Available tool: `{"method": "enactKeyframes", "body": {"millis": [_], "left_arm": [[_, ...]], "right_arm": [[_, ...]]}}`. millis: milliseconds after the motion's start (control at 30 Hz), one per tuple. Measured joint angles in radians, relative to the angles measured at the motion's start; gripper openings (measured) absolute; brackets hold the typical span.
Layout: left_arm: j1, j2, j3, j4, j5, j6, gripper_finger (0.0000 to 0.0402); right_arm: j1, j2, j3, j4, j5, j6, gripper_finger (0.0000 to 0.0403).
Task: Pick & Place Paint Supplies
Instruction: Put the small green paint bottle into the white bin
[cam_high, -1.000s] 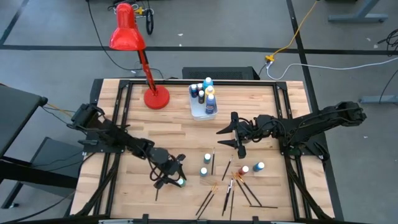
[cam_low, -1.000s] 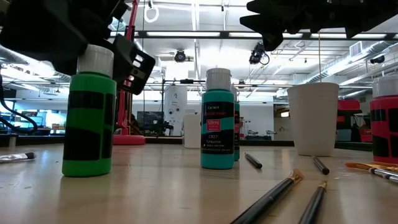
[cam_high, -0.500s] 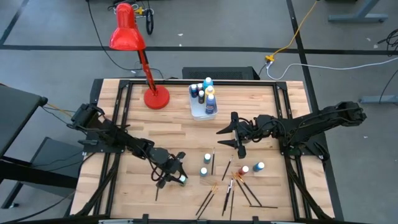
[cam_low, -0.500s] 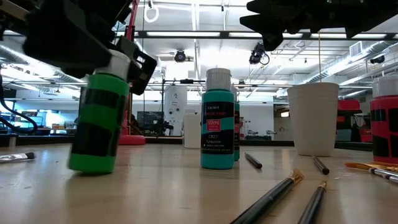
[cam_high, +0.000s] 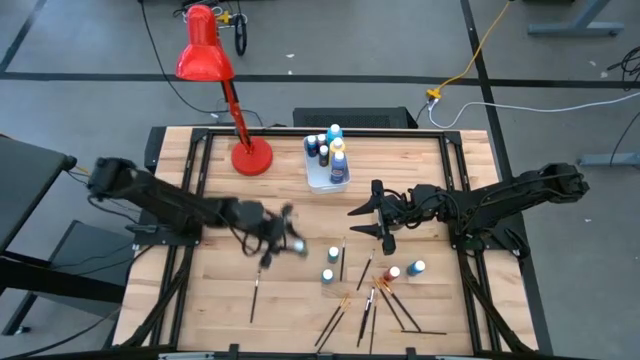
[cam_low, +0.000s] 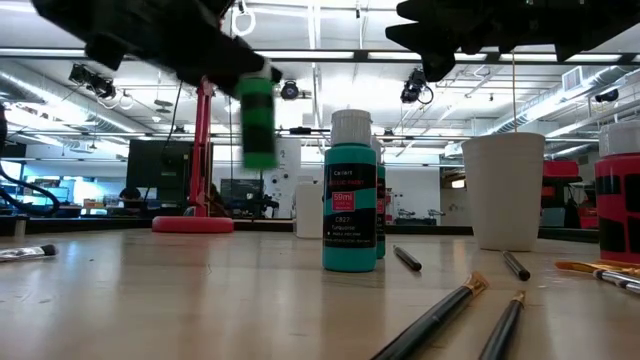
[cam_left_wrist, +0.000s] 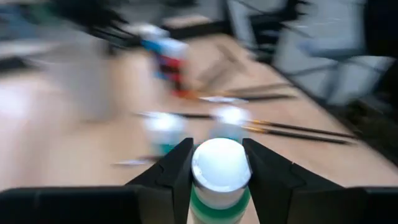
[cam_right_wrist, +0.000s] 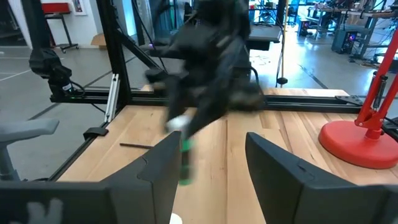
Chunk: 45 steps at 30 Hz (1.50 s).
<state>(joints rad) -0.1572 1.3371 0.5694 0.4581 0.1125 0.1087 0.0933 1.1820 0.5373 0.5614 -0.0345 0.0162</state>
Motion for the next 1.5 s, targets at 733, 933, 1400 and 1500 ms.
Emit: {"method": "enactKeyframes", "body": {"millis": [733,933,1400,1500], "left_arm": [[0.638,0.208,0.112,0.248,-0.086,0.003,0.0129],[0.672,0.393,0.196,0.237,-0.088,-0.037,0.0138],[0.678,0.496,0.217,0.216,-0.182,0.028,0.0154],[0.679,0.496,0.217,0.214,-0.188,0.028,0.0173]], "right_arm": [[0.000,0.000,0.000,0.039,-0.007,-0.078,0.0178],[0.000,0.000,0.000,0.041,-0.007,-0.080,0.0178],[0.000,0.000,0.000,0.042,-0.007,-0.077,0.0178],[0.000,0.000,0.000,0.042,-0.007,-0.077,0.0178]]}}
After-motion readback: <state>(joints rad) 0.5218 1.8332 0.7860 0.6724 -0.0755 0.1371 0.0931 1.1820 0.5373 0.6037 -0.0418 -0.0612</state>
